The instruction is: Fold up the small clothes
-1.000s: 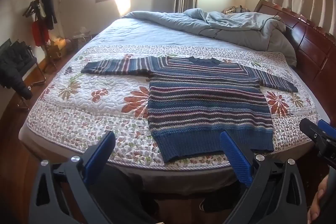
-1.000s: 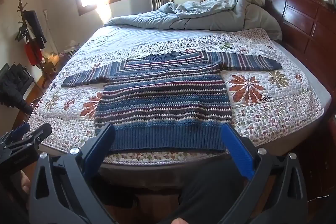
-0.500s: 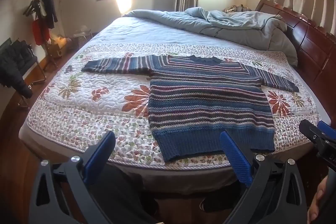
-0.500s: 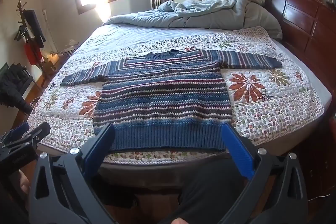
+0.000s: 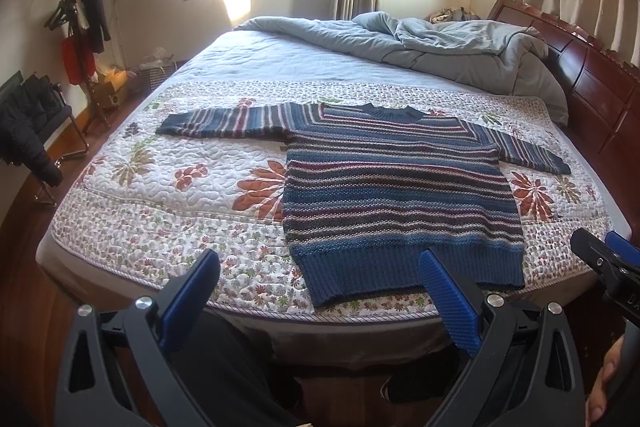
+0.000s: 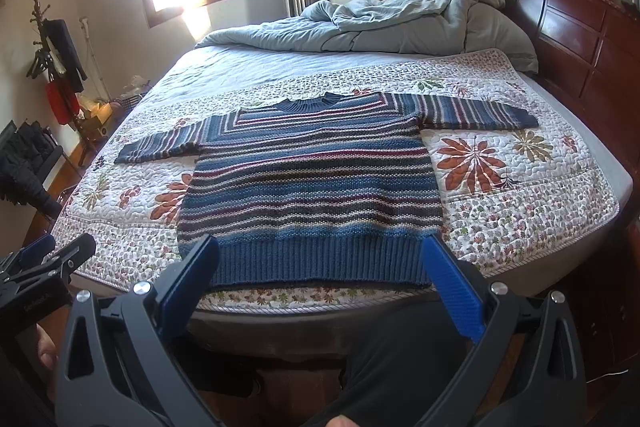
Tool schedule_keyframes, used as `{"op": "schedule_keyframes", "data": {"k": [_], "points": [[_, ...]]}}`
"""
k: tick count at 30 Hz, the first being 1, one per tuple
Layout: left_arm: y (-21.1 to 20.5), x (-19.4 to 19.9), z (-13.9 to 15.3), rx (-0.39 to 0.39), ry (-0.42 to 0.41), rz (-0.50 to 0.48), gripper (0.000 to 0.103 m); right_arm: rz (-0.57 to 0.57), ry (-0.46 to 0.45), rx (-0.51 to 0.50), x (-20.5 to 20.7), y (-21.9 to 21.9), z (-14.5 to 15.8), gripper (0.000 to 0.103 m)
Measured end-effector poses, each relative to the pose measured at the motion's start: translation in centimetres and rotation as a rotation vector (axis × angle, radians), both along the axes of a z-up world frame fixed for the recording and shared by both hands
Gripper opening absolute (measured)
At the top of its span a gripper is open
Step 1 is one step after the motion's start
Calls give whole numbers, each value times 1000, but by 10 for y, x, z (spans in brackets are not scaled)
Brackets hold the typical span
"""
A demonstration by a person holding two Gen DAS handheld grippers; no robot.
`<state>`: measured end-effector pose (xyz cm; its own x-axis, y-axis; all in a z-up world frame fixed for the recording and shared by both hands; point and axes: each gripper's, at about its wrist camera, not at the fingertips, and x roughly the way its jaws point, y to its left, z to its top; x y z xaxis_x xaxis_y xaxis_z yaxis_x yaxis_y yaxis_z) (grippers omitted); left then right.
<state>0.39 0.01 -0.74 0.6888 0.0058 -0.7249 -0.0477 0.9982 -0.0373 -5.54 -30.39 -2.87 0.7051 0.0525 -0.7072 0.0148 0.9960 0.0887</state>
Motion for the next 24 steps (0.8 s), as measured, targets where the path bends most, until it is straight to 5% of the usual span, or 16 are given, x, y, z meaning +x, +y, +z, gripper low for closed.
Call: {"op": "schedule_keyframes", "data": {"k": [24], "points": [[0, 2, 1, 5, -4, -7, 99, 5, 5, -2, 5, 6, 3, 101]]}}
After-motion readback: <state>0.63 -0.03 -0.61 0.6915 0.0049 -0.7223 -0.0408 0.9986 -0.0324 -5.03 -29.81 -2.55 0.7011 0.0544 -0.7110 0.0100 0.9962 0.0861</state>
